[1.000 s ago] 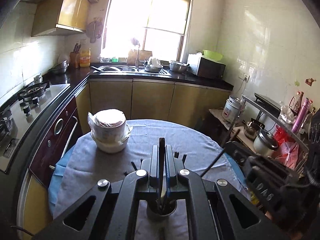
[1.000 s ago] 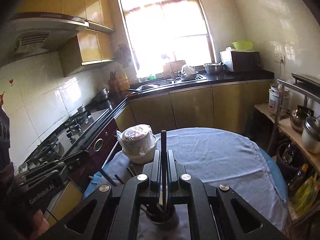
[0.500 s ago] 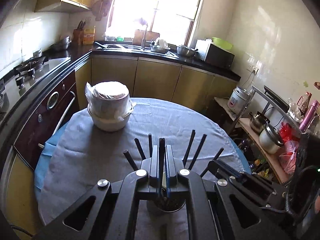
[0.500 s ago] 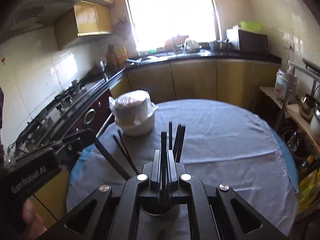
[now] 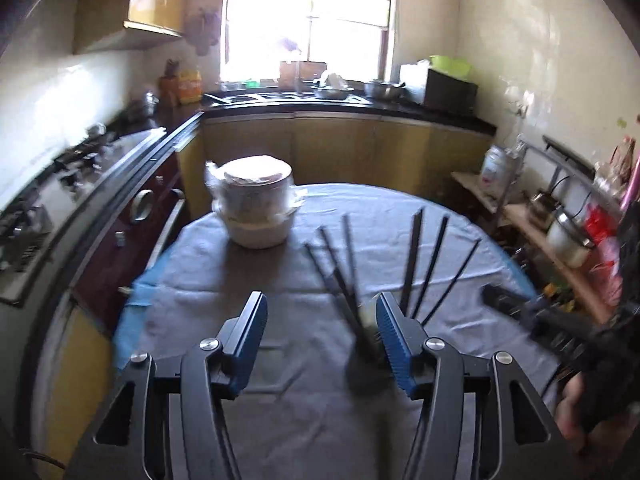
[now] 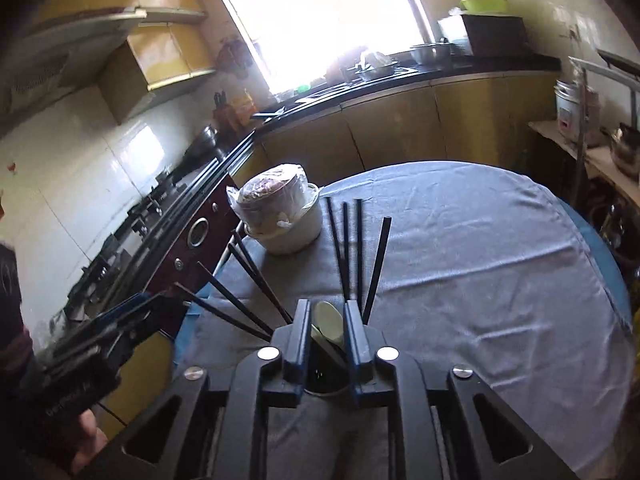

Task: Organize utensils
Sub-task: 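Move both open grippers back over the last chopsticks on the cloth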

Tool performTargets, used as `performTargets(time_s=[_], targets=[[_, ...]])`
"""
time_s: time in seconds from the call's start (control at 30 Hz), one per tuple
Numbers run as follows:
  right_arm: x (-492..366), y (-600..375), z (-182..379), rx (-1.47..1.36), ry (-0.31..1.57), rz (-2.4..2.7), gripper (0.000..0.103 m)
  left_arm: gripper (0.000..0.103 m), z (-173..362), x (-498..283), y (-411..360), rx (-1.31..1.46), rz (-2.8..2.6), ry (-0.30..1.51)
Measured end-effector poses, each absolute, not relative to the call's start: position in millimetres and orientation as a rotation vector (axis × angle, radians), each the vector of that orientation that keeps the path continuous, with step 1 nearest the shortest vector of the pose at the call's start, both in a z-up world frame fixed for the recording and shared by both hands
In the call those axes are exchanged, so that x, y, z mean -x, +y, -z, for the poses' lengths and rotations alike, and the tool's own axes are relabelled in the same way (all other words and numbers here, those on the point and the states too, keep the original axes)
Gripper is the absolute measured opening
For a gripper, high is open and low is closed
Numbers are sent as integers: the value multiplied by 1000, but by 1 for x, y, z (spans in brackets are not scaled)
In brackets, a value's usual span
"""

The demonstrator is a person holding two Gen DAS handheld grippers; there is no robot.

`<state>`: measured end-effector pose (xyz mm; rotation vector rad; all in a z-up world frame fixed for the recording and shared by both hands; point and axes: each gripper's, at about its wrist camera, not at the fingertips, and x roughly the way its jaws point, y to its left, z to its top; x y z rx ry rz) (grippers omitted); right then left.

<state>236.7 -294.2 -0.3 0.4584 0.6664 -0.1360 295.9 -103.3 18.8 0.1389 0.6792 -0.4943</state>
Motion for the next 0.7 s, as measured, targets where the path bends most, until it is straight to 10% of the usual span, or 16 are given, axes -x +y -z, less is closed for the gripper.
performTargets(time_s=[0.7], targets=[[-136,-286,91,-539,846,106,19,70,60,-214,-45,-185,359,764]])
